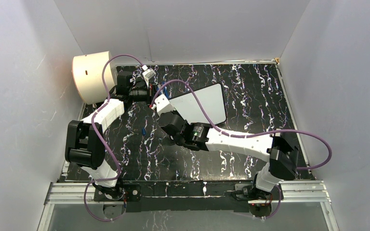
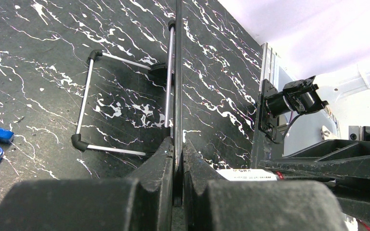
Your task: Write a sentence on the whiteboard
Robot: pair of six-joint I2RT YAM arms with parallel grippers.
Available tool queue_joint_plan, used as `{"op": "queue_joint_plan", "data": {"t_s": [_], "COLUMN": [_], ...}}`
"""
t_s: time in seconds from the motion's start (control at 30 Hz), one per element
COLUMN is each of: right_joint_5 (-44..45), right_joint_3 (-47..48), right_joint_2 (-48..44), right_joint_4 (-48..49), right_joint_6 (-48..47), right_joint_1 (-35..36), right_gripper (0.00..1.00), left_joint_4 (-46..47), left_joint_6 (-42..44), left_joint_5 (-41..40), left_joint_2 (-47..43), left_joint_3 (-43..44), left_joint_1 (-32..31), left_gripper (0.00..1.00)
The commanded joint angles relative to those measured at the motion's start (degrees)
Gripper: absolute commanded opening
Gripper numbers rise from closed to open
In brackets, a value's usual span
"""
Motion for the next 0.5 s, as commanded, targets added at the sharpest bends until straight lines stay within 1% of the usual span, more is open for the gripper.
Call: {"op": "queue_joint_plan", "data": {"t_s": [0.0,0.47], "right_joint_5": [1.6,1.9], "right_joint_3": [3.6,4.2], "right_joint_2": [0.1,0.9], "right_joint_4": [3.4,1.6], "right_joint_6": [0.7,1.2], "right_joint_1": [0.2,0.1], "right_gripper": [0.0,0.0], "left_joint_4": [-0.5,-0.5], "left_joint_6": [0.7,0.7], "left_joint_5": [0.5,0.6], "left_joint_2": [-3.2,-3.2], "left_joint_3": [0.3,0.4], "left_joint_1": [-0.2,-0.3], "left_gripper": [0.0,0.0]}}
